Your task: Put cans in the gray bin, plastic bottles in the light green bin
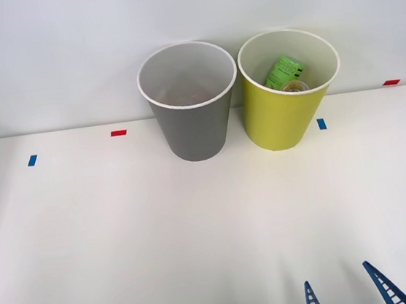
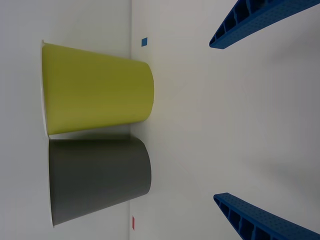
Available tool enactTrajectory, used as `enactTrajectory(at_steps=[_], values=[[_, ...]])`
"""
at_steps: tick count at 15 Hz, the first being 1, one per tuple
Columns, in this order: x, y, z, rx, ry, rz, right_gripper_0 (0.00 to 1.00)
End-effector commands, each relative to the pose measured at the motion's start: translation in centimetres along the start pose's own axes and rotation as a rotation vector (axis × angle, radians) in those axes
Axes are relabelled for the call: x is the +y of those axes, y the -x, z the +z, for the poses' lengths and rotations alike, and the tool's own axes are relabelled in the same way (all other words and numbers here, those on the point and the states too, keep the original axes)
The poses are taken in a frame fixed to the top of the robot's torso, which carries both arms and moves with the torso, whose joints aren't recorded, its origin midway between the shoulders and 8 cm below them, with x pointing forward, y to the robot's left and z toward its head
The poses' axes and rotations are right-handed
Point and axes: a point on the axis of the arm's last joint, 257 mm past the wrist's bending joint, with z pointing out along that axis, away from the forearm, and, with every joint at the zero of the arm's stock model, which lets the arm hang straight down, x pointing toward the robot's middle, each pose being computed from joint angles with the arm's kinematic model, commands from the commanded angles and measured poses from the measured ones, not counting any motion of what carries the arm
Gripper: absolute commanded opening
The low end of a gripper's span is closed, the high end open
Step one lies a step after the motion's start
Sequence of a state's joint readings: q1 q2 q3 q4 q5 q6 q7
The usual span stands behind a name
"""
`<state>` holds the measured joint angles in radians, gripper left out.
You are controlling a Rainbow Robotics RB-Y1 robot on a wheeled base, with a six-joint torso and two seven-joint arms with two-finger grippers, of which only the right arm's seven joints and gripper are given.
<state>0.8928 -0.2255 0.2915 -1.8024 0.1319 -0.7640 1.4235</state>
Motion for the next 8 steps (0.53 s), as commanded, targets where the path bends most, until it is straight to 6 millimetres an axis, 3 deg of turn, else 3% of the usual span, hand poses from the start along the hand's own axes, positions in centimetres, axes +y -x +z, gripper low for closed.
enactTrajectory(at_steps=[1, 8], values=[[0.00, 0.00, 0.00, 0.000, 0.000, 0.000, 1.00], [0.00, 0.00, 0.00, 0.000, 0.000, 0.000, 1.00]])
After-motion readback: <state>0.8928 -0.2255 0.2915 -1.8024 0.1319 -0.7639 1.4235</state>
